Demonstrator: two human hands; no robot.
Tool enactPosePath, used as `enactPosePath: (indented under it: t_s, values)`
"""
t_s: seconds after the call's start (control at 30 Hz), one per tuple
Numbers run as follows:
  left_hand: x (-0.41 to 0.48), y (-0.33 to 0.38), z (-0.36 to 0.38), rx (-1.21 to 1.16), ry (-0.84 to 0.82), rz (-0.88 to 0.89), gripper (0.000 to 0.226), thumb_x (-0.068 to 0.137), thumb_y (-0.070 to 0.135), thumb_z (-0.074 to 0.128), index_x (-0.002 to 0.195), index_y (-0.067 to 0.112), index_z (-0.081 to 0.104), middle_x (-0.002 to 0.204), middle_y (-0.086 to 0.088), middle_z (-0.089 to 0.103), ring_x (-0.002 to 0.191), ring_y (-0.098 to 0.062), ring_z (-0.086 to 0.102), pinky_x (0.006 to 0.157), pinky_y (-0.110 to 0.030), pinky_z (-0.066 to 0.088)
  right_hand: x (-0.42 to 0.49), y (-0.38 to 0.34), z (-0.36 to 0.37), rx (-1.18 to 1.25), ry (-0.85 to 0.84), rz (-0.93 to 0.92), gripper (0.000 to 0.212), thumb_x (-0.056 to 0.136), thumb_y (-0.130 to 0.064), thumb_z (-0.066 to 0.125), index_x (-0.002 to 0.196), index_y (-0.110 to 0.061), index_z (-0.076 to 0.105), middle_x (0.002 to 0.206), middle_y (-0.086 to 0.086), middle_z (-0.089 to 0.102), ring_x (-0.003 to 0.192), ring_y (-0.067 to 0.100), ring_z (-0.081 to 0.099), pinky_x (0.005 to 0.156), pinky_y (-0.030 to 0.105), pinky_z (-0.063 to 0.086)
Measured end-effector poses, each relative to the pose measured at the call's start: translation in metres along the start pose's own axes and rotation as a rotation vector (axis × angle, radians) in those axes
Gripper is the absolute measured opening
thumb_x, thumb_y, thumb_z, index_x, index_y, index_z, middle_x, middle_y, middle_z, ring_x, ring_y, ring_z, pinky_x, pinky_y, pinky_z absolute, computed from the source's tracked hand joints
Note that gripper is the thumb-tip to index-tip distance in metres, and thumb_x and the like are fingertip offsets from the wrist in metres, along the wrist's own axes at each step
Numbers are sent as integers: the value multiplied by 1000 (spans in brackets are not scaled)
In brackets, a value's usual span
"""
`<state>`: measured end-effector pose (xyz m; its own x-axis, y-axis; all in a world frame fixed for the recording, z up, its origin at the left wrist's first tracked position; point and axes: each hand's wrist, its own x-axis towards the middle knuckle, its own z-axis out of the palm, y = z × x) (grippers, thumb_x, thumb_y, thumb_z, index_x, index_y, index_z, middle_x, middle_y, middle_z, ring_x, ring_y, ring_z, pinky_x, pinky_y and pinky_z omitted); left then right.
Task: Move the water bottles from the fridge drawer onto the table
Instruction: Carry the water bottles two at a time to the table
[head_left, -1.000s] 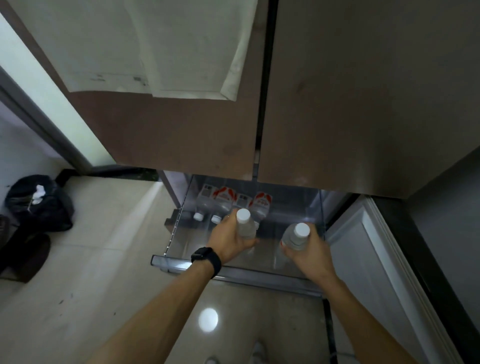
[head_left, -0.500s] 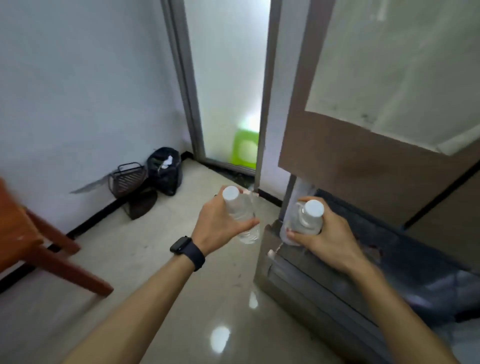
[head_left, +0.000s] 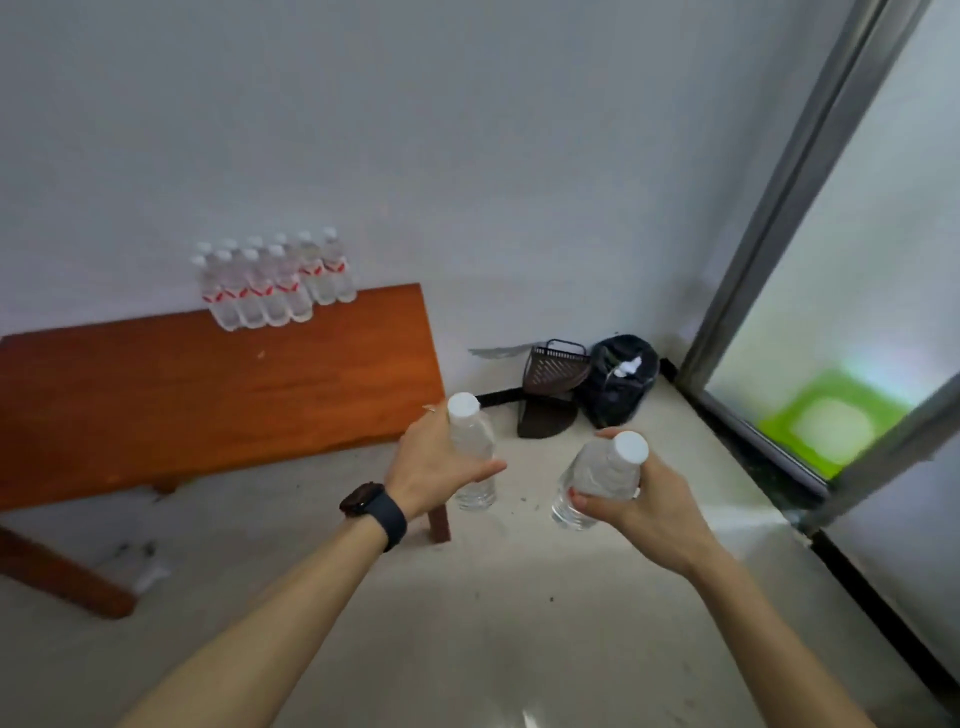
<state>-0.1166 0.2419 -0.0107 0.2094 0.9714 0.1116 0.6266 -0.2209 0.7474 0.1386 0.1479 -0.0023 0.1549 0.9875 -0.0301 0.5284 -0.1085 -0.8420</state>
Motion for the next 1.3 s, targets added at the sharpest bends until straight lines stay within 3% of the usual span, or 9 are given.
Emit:
enactPosePath:
  t_s: [0.2, 0.33, 0.47, 0.57, 0.77, 0.87, 1.03, 1.17, 1.3]
  values:
    - [45, -85, -65, 44, 89, -177, 63, 65, 49, 90, 116, 30, 57, 102, 15, 63, 96, -7, 61, 77, -23, 49, 101, -41, 88, 2, -174, -49, 60, 68, -27, 88, 115, -40, 53, 101, -16, 66, 92, 1, 62, 70, 18, 45]
    - [93, -133, -94, 109, 110, -251, 58, 66, 48, 89, 110, 27, 57, 98, 12, 63, 91, -7, 62, 78, -29, 55, 177, -58, 139, -40, -269, -66, 56, 67, -33, 88, 107, -44, 51, 96, -17, 66, 89, 4, 63, 71, 21, 49]
    - [160, -184, -113, 168, 95, -324, 49, 60, 64, 78, 91, 32, 58, 83, 14, 65, 77, -3, 64, 67, -29, 58, 260, -72, 184, -41, -371, -74, 53, 68, -34, 85, 108, -44, 52, 97, -14, 68, 88, 6, 67, 79, 33, 58]
    - [215, -216, -127, 200, 67, -352, 57, 59, 75, 71, 90, 30, 55, 87, 15, 62, 79, -3, 61, 64, -21, 47, 322, -88, 210, -92, -424, -97, 55, 70, -32, 84, 110, -42, 49, 97, -14, 67, 88, 6, 65, 79, 33, 56]
    - [306, -274, -148, 172, 54, -412, 58, 66, 76, 66, 96, 28, 54, 89, 13, 61, 76, -5, 62, 61, -14, 43, 432, -118, 264, -148, -507, -112, 58, 72, -21, 84, 117, -32, 47, 100, -11, 64, 90, 3, 61, 66, 13, 43]
    - [343, -295, -160, 252, 28, -409, 59, 73, 76, 59, 97, 21, 54, 84, 18, 57, 68, 2, 60, 52, -8, 39, 480, -126, 296, -191, -539, -101, 64, 71, -20, 85, 121, -31, 47, 102, -11, 64, 94, 7, 63, 76, 18, 49]
    - [411, -340, -175, 300, 46, -448, 66, 62, 80, 69, 109, 34, 55, 102, 15, 64, 90, -13, 66, 72, -36, 58, 554, -136, 358, -251, -556, -84, 67, 69, -25, 86, 124, -32, 47, 109, -11, 65, 102, 13, 65, 90, 33, 55]
    - [475, -374, -187, 264, 11, -507, 77, 59, 79, 75, 122, 42, 50, 121, 5, 60, 102, -25, 66, 76, -34, 55, 610, -147, 403, -320, -584, -81, 65, 75, -25, 84, 125, -37, 46, 114, -13, 58, 110, 12, 60, 86, 21, 46]
    - [528, -399, -192, 195, 29, -523, 79, 65, 65, 82, 132, 41, 47, 132, 0, 57, 113, -30, 64, 82, -34, 53, 659, -153, 433, -410, -541, -32, 66, 81, -28, 76, 134, -45, 42, 133, -5, 46, 121, 21, 54, 98, 35, 50]
